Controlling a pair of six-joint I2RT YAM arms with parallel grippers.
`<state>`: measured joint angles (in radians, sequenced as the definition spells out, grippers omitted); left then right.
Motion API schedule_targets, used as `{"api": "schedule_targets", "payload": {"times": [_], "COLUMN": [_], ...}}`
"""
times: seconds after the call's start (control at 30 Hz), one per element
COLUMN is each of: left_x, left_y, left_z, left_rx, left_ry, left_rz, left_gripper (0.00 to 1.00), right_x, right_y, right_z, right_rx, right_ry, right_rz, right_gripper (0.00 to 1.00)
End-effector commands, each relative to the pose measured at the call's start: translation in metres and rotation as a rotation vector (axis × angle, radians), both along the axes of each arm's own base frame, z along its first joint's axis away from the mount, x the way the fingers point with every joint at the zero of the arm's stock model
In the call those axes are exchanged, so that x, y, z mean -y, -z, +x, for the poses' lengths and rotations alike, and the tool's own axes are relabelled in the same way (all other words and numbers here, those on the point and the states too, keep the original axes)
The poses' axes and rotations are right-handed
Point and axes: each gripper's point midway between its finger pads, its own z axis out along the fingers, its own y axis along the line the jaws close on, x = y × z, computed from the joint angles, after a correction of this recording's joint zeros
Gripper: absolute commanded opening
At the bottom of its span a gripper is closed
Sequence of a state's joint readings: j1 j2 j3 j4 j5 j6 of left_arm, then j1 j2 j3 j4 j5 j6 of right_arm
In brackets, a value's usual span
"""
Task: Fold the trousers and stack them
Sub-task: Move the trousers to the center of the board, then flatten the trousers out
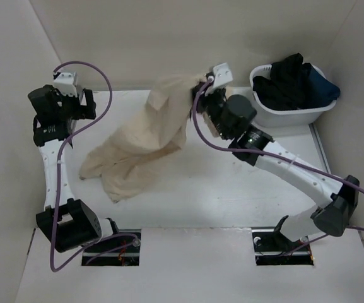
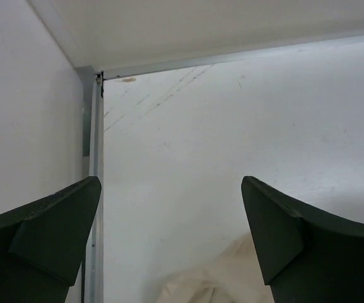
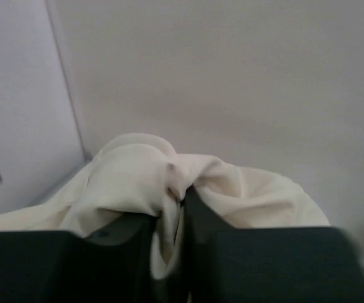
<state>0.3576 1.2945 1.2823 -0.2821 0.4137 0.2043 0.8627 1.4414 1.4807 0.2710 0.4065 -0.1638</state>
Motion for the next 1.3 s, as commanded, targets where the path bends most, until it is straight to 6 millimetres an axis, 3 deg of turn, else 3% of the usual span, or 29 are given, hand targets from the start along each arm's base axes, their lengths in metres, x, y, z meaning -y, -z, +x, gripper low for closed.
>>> {"api": "schedule_targets", "payload": {"times": [0.0, 0.03, 0.1, 0.17, 0.2, 0.3, 0.47, 0.57, 0.63, 0.73, 0.9, 0.97, 1.03, 1.07, 1.13, 1.2, 1.27], "left_x": [0.007, 0.010, 0.018, 0.030, 0.036, 0.073, 0.120, 0.125, 0.135, 0.149, 0.140, 0.135, 0.134, 0.134, 0.128, 0.118, 0.105], "left_y": [0.014, 0.022, 0.035, 0.045, 0.050, 0.083, 0.166, 0.214, 0.234, 0.254, 0.280, 0.286, 0.289, 0.290, 0.294, 0.295, 0.286], "left_z": [0.006, 0.006, 0.002, -0.011, -0.019, -0.067, -0.156, -0.197, -0.213, -0.210, -0.187, -0.184, -0.181, -0.178, -0.175, -0.164, -0.142], "left_rx": [-0.046, -0.071, -0.121, -0.169, -0.192, -0.338, -0.657, -0.817, -0.854, -0.818, -0.809, -0.822, -0.819, -0.813, -0.804, -0.787, -0.746], "left_ry": [0.085, 0.106, 0.151, 0.216, 0.250, 0.440, 0.720, 0.804, 0.872, 0.909, 0.827, 0.798, 0.776, 0.763, 0.738, 0.703, 0.654], "left_rz": [0.077, 0.096, 0.142, 0.201, 0.231, 0.352, 0.520, 0.594, 0.620, 0.681, 0.794, 0.797, 0.788, 0.783, 0.785, 0.802, 0.820], "left_gripper": [0.98, 0.98, 0.97, 0.96, 0.96, 0.91, 0.87, 0.86, 0.86, 0.87, 0.88, 0.84, 0.67, 0.55, 0.34, 0.19, 0.14], "right_x": [0.029, 0.032, 0.047, 0.070, 0.080, 0.109, 0.127, 0.107, 0.090, 0.065, 0.035, 0.033, 0.034, 0.040, 0.059, 0.085, 0.115], "right_y": [0.085, 0.116, 0.178, 0.229, 0.245, 0.270, 0.327, 0.357, 0.367, 0.377, 0.394, 0.407, 0.420, 0.425, 0.421, 0.400, 0.370], "right_z": [0.026, 0.038, 0.060, 0.068, 0.066, 0.049, 0.003, -0.015, -0.014, 0.001, 0.027, 0.034, 0.032, 0.031, 0.030, 0.030, 0.029], "right_rx": [-0.268, -0.350, -0.564, -0.785, -0.850, -0.866, -0.985, -1.055, -1.065, -1.081, -1.130, -1.164, -1.208, -1.222, -1.203, -1.155, -1.083], "right_ry": [0.097, 0.093, 0.095, 0.124, 0.138, 0.193, 0.250, 0.181, 0.130, 0.079, 0.095, 0.140, 0.176, 0.195, 0.221, 0.236, 0.245], "right_rz": [0.064, 0.029, -0.023, -0.029, -0.021, 0.015, 0.168, 0.247, 0.329, 0.426, 0.449, 0.459, 0.465, 0.478, 0.514, 0.537, 0.543], "right_gripper": [0.44, 0.62, 0.78, 0.82, 0.87, 0.91, 0.89, 0.89, 0.89, 0.89, 0.90, 0.83, 0.53, 0.34, 0.02, 0.00, 0.00]}}
